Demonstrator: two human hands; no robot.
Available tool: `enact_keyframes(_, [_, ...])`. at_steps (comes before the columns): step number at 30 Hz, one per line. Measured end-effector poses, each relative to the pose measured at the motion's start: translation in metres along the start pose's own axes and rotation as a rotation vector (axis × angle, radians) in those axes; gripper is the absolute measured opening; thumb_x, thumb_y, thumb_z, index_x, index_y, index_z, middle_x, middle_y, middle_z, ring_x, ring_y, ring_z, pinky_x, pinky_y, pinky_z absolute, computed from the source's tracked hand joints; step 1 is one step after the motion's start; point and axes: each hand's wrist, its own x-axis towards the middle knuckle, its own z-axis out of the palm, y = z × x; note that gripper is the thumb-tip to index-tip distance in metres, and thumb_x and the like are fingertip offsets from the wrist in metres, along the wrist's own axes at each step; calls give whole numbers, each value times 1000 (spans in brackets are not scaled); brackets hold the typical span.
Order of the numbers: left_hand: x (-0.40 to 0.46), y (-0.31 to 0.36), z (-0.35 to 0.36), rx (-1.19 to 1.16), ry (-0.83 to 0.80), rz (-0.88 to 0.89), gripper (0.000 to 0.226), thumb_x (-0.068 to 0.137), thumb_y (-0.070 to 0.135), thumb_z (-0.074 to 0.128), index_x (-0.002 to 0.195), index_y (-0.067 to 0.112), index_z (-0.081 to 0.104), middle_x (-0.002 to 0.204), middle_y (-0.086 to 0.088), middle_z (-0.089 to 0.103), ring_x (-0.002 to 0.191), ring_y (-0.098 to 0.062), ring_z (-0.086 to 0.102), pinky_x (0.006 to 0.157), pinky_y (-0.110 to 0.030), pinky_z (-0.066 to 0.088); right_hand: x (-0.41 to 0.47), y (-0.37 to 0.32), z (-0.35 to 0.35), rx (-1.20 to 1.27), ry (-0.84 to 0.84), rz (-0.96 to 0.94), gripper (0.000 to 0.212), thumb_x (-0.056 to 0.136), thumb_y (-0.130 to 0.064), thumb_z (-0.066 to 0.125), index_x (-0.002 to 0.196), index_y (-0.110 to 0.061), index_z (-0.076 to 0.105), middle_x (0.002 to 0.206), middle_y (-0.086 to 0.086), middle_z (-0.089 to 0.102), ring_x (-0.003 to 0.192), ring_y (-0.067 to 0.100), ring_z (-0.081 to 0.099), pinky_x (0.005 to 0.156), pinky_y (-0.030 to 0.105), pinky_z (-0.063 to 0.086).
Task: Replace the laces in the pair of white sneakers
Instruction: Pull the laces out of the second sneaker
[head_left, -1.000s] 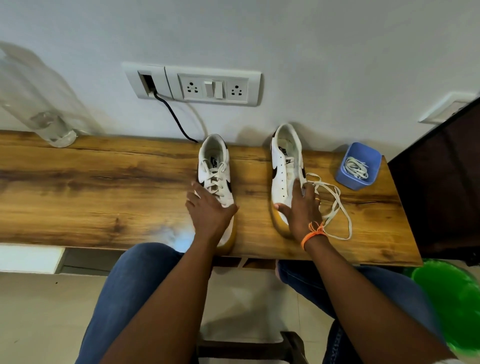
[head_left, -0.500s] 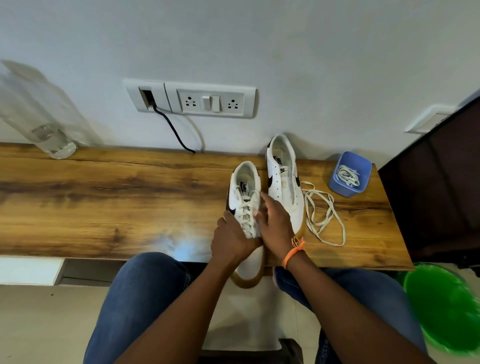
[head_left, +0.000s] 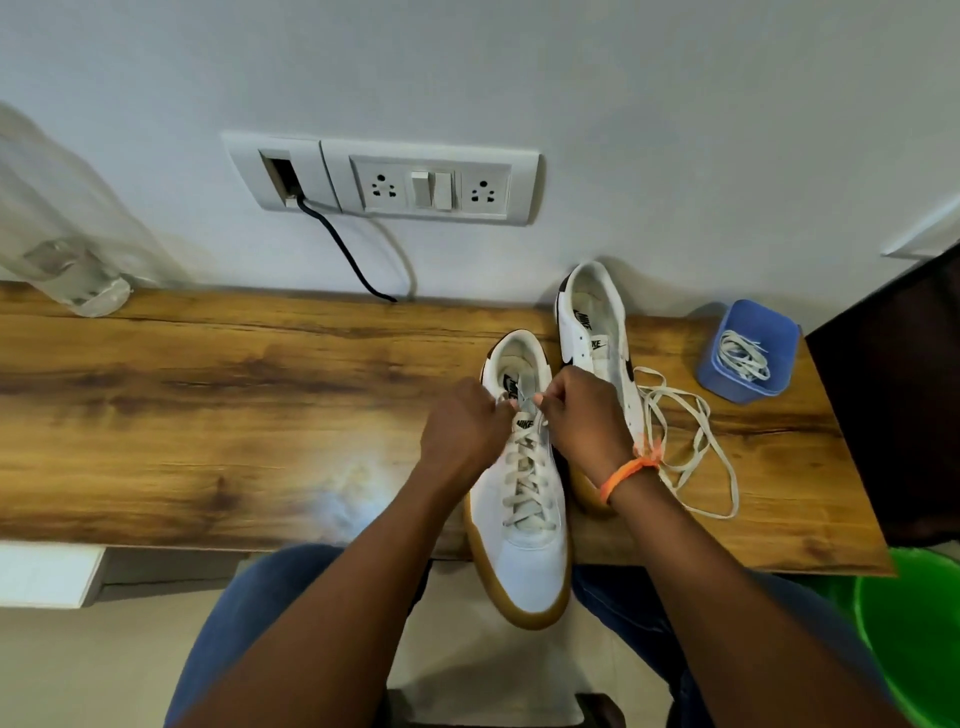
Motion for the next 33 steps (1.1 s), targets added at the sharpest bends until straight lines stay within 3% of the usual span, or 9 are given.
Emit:
enact_keyframes(2, [3, 6, 1, -41, -86, -51, 31, 98, 23, 52, 81, 0, 62, 69, -13, 66, 71, -28, 66, 60, -29, 48, 5, 3, -3, 36, 0, 35, 18, 93, -19, 62, 77, -10, 62, 83, 8, 67, 82, 25, 61, 70, 32, 45])
enact_keyframes(5, [8, 18, -9, -390, -202, -295, 20, 98, 14, 47, 102, 1, 62, 80, -14, 62, 66, -24, 57, 59, -29, 40, 9, -1, -9, 551, -69, 272, 15, 93, -7, 59, 81, -16, 59, 80, 7, 63, 68, 20, 58, 58, 28, 43])
enact_keyframes(9, [11, 25, -34, -772, -219, -415, 25, 95, 21, 41, 72, 17, 51, 80, -3, 57, 74, -18, 46, 65, -33, 30, 11, -5, -24, 1123, -316, 626, 16, 90, -3, 50, 91, -18, 58, 63, 1, 56, 54, 13, 42, 55, 26, 31])
enact_keyframes(14, [25, 13, -69, -1014, -25, -435, 39, 102, 34, 40, 65, 23, 44, 60, 4, 56, 61, -16, 52, 59, -31, 32, 25, 15, -53, 1311, -146, 644, 11, 91, -21, 57, 81, -21, 61, 47, -8, 41, 51, 10, 37, 55, 26, 28])
enact_keyframes(18, [24, 4, -78, -591, 114, -295, 33, 101, 23, 44, 72, 13, 55, 67, -3, 50, 54, -16, 39, 52, -26, 28, 32, 22, -69, 1263, -38, 543, 11, 93, -21, 58, 83, -21, 61, 45, -8, 40, 52, 10, 38, 52, 24, 30])
enact_keyframes(21, [25, -6, -78, -341, 134, -217, 35, 103, 27, 46, 82, 5, 64, 73, -6, 58, 58, -15, 46, 53, -25, 33, 31, 22, -77, 1372, -2, 592, 17, 94, -21, 57, 77, -22, 58, 44, -8, 38, 49, 9, 38, 56, 25, 34])
enact_keyframes(26, [27, -7, -69, 105, 41, -231, 33, 100, 27, 51, 117, -1, 57, 112, -13, 59, 99, -28, 56, 77, -30, 40, 32, 27, -84, 1330, 187, 521, 17, 92, -11, 59, 78, -19, 55, 50, -5, 40, 43, 9, 36, 51, 24, 35])
enact_keyframes(30, [20, 8, -51, 271, 29, -156, 42, 97, 35, 54, 132, 12, 52, 139, -16, 47, 130, -37, 40, 104, -46, 35, 24, 24, -78, 758, 114, 275, 12, 93, -7, 55, 89, -11, 65, 63, 3, 57, 44, 11, 46, 47, 25, 41])
enact_keyframes(33, [12, 20, -42, 235, 26, 136, 22, 92, 33, 62, 110, 23, 72, 110, -1, 59, 106, -22, 48, 90, -36, 36, 19, 20, -61, 486, -81, 136, 15, 94, -10, 56, 90, -11, 70, 77, 6, 70, 60, 14, 62, 54, 24, 47])
